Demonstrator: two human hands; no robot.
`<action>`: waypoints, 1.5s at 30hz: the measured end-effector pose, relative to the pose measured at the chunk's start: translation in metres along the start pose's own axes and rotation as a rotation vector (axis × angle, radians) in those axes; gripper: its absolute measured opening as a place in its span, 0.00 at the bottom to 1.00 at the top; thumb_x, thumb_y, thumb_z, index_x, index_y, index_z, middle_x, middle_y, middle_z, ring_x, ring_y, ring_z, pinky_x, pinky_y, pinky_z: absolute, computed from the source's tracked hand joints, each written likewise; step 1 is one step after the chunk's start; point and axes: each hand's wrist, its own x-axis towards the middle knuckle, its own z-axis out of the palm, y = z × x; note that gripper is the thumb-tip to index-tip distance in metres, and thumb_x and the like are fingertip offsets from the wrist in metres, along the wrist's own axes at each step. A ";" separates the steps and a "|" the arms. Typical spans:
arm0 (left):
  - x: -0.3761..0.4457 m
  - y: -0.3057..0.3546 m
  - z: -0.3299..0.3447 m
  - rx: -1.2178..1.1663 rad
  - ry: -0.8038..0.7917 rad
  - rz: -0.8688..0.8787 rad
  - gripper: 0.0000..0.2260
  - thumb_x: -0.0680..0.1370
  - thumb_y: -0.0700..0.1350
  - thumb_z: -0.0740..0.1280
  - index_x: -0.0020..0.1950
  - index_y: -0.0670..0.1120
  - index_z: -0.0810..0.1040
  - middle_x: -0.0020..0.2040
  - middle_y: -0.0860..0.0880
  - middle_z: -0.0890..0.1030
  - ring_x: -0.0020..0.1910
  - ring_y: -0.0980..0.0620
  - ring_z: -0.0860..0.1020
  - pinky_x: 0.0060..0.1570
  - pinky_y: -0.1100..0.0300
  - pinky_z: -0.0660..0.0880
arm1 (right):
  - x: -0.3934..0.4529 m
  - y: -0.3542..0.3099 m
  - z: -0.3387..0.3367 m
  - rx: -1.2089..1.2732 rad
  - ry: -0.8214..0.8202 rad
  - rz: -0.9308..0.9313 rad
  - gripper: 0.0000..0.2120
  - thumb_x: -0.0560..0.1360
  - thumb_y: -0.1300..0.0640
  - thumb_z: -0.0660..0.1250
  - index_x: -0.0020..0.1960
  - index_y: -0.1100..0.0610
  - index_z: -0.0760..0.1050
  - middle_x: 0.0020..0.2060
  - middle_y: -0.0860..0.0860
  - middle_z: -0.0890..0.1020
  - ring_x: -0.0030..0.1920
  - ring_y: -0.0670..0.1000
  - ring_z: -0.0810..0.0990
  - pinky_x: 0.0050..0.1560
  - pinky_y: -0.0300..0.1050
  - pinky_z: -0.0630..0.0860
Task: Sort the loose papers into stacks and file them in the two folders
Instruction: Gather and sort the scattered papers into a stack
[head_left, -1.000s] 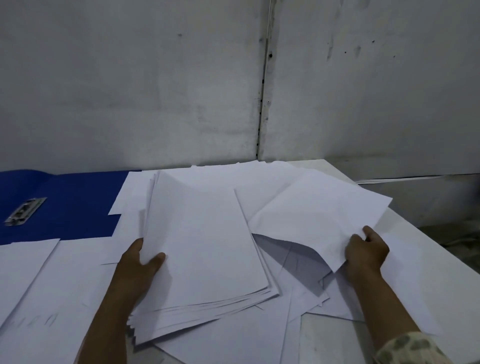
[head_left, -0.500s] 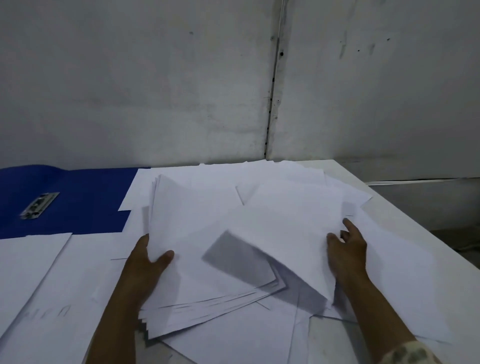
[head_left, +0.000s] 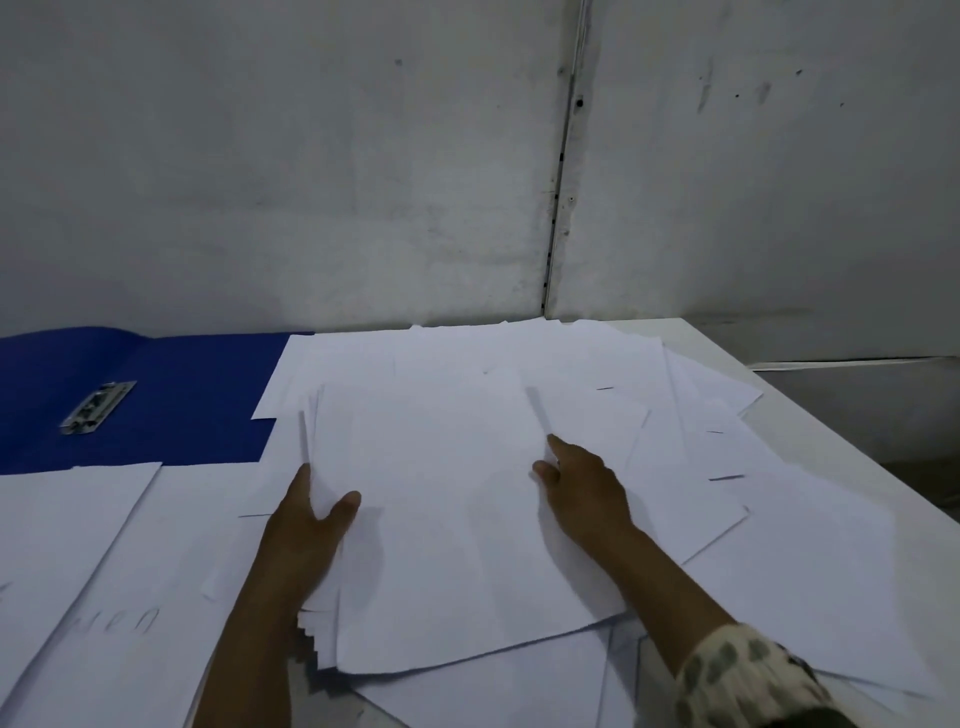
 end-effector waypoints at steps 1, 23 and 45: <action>0.000 -0.001 -0.001 0.003 -0.007 -0.011 0.30 0.78 0.47 0.63 0.76 0.45 0.54 0.74 0.45 0.62 0.71 0.44 0.64 0.68 0.52 0.61 | -0.001 -0.005 0.004 -0.038 0.017 -0.019 0.17 0.81 0.51 0.53 0.65 0.58 0.68 0.59 0.56 0.75 0.58 0.58 0.75 0.52 0.45 0.70; 0.000 0.001 0.002 0.108 0.020 -0.027 0.27 0.79 0.43 0.60 0.76 0.45 0.53 0.73 0.42 0.64 0.70 0.41 0.64 0.69 0.49 0.61 | 0.007 0.033 -0.006 0.521 0.169 0.272 0.42 0.70 0.57 0.72 0.76 0.54 0.51 0.51 0.51 0.75 0.57 0.55 0.73 0.61 0.51 0.70; 0.001 -0.005 -0.019 0.124 0.178 -0.062 0.20 0.80 0.40 0.57 0.72 0.42 0.61 0.67 0.37 0.70 0.65 0.36 0.69 0.65 0.43 0.64 | 0.014 0.066 -0.009 1.021 0.635 0.431 0.19 0.77 0.68 0.57 0.67 0.58 0.71 0.67 0.54 0.71 0.67 0.56 0.70 0.64 0.40 0.67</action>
